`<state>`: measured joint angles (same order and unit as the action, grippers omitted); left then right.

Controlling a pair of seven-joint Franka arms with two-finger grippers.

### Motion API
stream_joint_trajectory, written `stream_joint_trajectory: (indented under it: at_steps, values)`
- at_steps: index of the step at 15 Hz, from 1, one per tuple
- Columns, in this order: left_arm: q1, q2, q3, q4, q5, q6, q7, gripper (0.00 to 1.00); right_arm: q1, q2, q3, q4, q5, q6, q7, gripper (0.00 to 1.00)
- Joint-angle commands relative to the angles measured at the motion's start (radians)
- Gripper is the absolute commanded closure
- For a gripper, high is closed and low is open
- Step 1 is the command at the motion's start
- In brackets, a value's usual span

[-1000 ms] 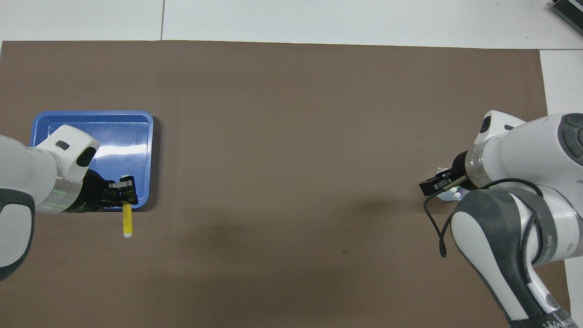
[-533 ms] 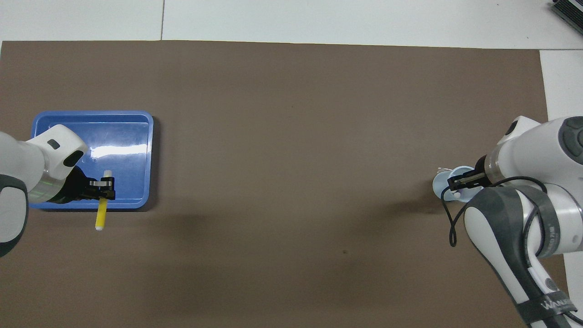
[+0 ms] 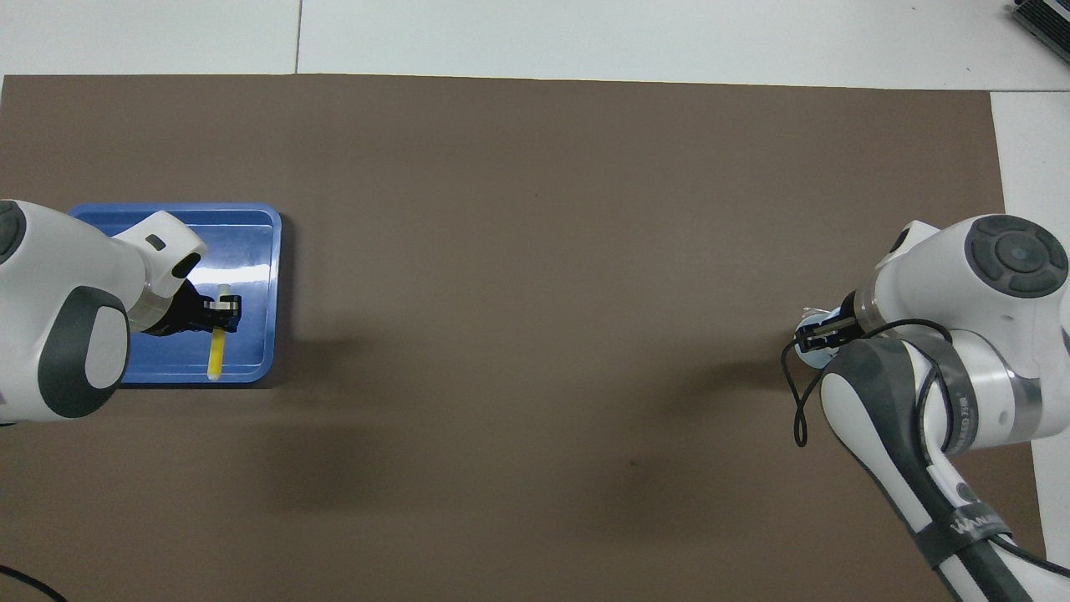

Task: Right arm passes pens to left for tray arrangement
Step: 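Lower the yellow pen into the tray and open the left gripper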

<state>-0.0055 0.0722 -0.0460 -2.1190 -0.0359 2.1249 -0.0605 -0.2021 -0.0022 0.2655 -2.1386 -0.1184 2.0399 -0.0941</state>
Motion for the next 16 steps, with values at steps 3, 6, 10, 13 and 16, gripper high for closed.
stream_joint_trajectory:
  at_steps: [3, 6, 10, 13, 16]
  values:
    - [0.025, 0.095, -0.008, 0.011, 0.05, 0.111, 0.01, 1.0, -0.016, -0.021, 0.003, -0.067, -0.032, 0.069, -0.058, 0.43]
    - [0.033, 0.135, -0.008, 0.019, 0.077, 0.147, 0.01, 1.0, -0.017, -0.019, 0.003, -0.069, -0.035, 0.069, -0.058, 0.46]
    - [0.035, 0.181, -0.008, 0.019, 0.083, 0.216, 0.008, 1.0, -0.019, -0.019, 0.001, -0.069, -0.055, 0.069, -0.059, 0.56]
    - [0.036, 0.205, -0.008, 0.017, 0.105, 0.256, 0.005, 1.0, -0.03, -0.021, 0.003, -0.073, -0.058, 0.069, -0.062, 0.56]
    - [0.035, 0.215, -0.006, 0.017, 0.108, 0.265, 0.007, 1.0, -0.031, -0.021, 0.003, -0.075, -0.058, 0.069, -0.064, 0.58]
